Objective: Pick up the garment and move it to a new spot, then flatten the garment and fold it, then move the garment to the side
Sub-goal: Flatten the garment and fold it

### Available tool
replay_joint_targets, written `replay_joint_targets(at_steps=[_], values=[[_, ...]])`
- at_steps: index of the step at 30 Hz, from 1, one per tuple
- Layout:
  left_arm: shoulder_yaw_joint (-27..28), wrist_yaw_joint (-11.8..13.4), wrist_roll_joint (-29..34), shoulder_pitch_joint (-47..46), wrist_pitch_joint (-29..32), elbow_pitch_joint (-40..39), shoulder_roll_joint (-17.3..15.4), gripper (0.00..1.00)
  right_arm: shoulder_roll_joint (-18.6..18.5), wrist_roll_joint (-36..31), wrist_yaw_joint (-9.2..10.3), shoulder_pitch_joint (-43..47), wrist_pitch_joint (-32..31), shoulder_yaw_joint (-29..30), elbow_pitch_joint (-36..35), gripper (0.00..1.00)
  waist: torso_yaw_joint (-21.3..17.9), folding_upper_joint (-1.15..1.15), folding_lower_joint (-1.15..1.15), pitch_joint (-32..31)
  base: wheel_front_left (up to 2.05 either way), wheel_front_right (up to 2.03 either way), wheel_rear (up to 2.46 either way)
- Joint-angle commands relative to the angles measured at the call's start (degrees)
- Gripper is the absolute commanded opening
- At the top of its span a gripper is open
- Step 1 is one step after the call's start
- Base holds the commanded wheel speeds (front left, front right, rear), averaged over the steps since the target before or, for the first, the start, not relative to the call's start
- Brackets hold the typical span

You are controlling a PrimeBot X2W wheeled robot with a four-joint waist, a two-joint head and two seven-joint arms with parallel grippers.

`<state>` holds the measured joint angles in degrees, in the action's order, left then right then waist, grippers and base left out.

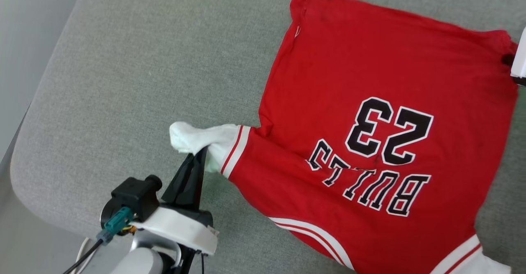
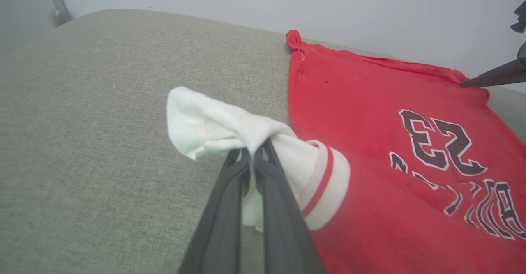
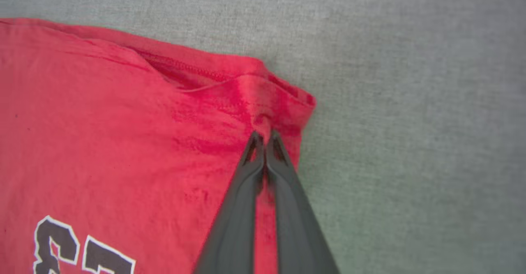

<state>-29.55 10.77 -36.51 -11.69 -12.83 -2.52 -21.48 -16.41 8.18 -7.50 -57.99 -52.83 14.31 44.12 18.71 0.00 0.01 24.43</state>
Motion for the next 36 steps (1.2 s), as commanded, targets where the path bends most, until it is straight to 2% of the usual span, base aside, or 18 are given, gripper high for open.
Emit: replay_joint_targets(at_steps=[1, 6, 10, 14, 15, 16, 21, 24, 27, 28, 29, 30, 33, 36], values=[[0.3, 0.6, -0.4, 1.5, 0.2, 0.7, -0.6, 0.0, -1.6, 0.6, 0.02, 1.6, -0.4, -1.6, -2.0, 0.0, -1.7, 0.0, -0.01, -3.2, 0.0, 0.0, 0.0], [1.4, 2.0, -1.5, 4.5, 0.8, 1.9, -2.0, 0.0, -4.5, 4.3, 0.02, 8.2, -1.7, -7.6, -9.6, 0.0, -5.6, 0.0, -0.01, -8.8, 0.0, 0.0, 0.0], [2.6, 3.5, -2.4, 7.7, 1.6, 2.4, -3.5, 0.0, -6.8, 8.3, 0.02, 18.5, -3.8, -11.3, -18.6, 0.0, -9.7, 0.0, -0.01, -13.2, 0.0, 0.0, 0.0], [3.5, 4.9, -3.5, 10.7, 2.7, 2.6, -4.9, 0.0, -8.4, 11.3, 0.02, 32.3, -7.1, -11.7, -28.7, 0.0, -13.2, 0.0, -0.01, -16.8, 0.0, 0.0, 0.0], [3.5, 4.9, -3.5, 10.7, 2.7, 2.6, -4.9, 0.0, -8.4, 11.3, 0.02, 32.3, -7.1, -11.7, -28.7, 0.0, -13.2, 0.0, -0.01, -16.8, 0.0, 0.0, 0.0], [3.7, 5.0, -3.7, 11.3, 3.0, 2.6, -5.3, 0.0, -8.5, 11.8, 0.02, 36.0, -7.7, -11.3, -31.1, 0.0, -13.8, 0.0, -0.01, -17.4, 0.0, 0.0, 0.0], [4.3, 5.8, -4.7, 14.0, 3.9, 2.9, -6.6, 0.0, -5.2, 13.8, 0.02, 54.0, -10.3, -8.0, -40.5, 0.0, -16.7, 0.0, -0.01, -19.8, 0.0, 0.0, 0.0], [4.5, 6.2, -5.2, 15.0, 4.3, 2.9, -6.9, 0.0, -1.6, 14.6, 0.02, 63.2, -11.1, -6.1, -43.8, 0.0, -17.7, 0.0, -0.01, -20.6, 0.0, 0.0, 0.0], [4.6, 6.5, -5.4, 15.4, 4.5, 2.4, -7.1, 0.0, 2.1, 15.4, 0.02, 68.6, -10.9, -5.2, -45.5, 0.0, -18.5, 0.0, -0.01, -20.3, 0.0, 0.0, 0.0], [4.5, 6.7, -5.3, 15.5, 4.8, 2.1, -7.1, 0.0, 3.1, 15.7, 0.02, 69.5, -10.4, -4.9, -45.7, 0.24, -18.7, 0.0, -0.01, -20.2, 0.0, 0.0, 0.0], [4.4, 6.8, -5.3, 15.5, 5.0, 1.9, -7.2, 0.0, 3.7, 15.6, 0.02, 69.9, -9.5, -4.8, -46.2, 0.86, -18.9, 0.0, -0.01, -20.1, 0.0, 0.0, 0.0], [4.4, 7.0, -5.2, 15.6, 5.0, 1.6, -7.4, 0.0, 4.3, 15.4, 0.02, 70.0, -8.2, -4.6, -46.5, 1.0, -19.1, 0.0, -0.01, -20.0, 0.0, 0.0, 0.0], [4.4, 7.0, -5.2, 15.5, 5.4, 1.2, -7.7, 0.0, 4.3, 14.6, 0.02, 67.8, -1.1, -4.6, -48.1, 1.0, -19.4, 0.0, -0.01, -19.7, 0.0, 0.0, 0.0], [4.3, 6.8, -5.0, 14.5, 5.5, 1.0, -7.9, 0.0, 4.2, 13.7, 0.02, 64.1, 10.4, -4.0, -48.5, 1.0, -19.1, 0.0, -0.01, -19.0, 0.0, 0.0, 0.0]])
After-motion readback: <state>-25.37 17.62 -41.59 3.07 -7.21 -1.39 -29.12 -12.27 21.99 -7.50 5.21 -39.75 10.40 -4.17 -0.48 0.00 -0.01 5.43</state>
